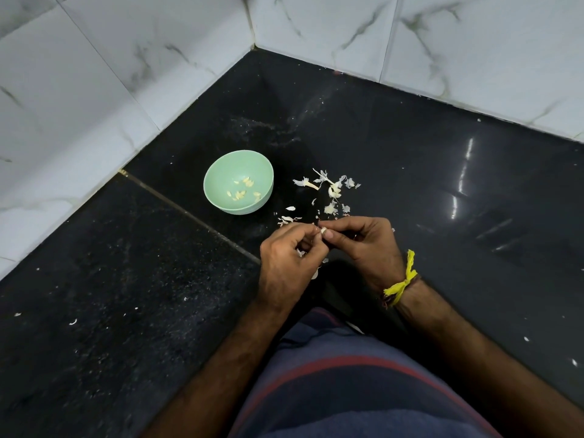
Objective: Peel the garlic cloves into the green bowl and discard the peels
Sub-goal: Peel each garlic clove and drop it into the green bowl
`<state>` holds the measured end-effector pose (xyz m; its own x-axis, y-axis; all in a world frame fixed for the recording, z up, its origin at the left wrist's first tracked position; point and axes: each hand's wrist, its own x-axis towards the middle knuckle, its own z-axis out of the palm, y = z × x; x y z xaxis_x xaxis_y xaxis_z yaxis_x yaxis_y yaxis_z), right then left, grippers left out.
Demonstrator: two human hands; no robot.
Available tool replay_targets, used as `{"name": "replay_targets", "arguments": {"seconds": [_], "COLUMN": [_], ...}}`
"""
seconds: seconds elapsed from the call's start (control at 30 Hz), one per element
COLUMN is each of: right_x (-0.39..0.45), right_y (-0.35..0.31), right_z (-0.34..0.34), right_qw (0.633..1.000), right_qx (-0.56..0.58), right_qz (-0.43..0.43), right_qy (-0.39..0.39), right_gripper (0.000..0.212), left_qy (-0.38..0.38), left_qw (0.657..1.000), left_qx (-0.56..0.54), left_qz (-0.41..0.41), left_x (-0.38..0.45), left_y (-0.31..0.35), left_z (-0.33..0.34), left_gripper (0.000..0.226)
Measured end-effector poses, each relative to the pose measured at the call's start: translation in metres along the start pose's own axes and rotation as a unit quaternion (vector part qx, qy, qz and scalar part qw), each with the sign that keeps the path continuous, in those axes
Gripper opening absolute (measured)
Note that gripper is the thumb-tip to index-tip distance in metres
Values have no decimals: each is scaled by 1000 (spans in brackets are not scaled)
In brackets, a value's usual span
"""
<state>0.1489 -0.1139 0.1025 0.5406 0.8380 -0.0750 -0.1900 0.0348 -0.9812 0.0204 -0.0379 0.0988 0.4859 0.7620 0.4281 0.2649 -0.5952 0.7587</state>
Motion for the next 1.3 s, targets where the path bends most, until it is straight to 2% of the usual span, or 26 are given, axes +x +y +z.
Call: {"name": "replay_targets", "arguments": {"seconds": [0.23, 0.47, 0.53, 0.6, 0.67, 0.87, 1.2, 1.3], "right_x": [1, 0, 0, -1, -1, -1, 0, -1], "right_y": [4, 3, 3, 4, 4, 4, 7, 4], "right_z": [-3, -3, -2, -1, 1, 1, -2, -1], "right_qw": [1000, 1000, 999, 998, 996, 992, 987, 993], "right_qx": [-4, 3, 27, 56, 76, 111, 132, 96], "right_qz": [-6, -5, 0, 16, 34, 54, 81, 68], "right_qy": [-10, -24, -27, -27, -26, -20, -39, -23], "right_gripper": [19, 18, 19, 20, 20, 27, 27, 31], "left_qy": [1, 0, 0, -4, -9, -51, -51, -50], "left_qw": [1000, 993, 978, 947, 924, 910, 894, 896], "left_qx": [-24, -90, -150, -234, -286, -327, -359, -352], "left_qz": [8, -76, -144, -218, -253, -248, -265, -266], "left_x": [-4, -5, -5, -5, -5, -8, -6, -6], "left_y": [-1, 0, 1, 4, 5, 9, 14, 11], "left_z": [2, 5, 6, 7, 6, 3, 4, 5], "left_gripper": [6, 7, 8, 10, 11, 1, 12, 6]}}
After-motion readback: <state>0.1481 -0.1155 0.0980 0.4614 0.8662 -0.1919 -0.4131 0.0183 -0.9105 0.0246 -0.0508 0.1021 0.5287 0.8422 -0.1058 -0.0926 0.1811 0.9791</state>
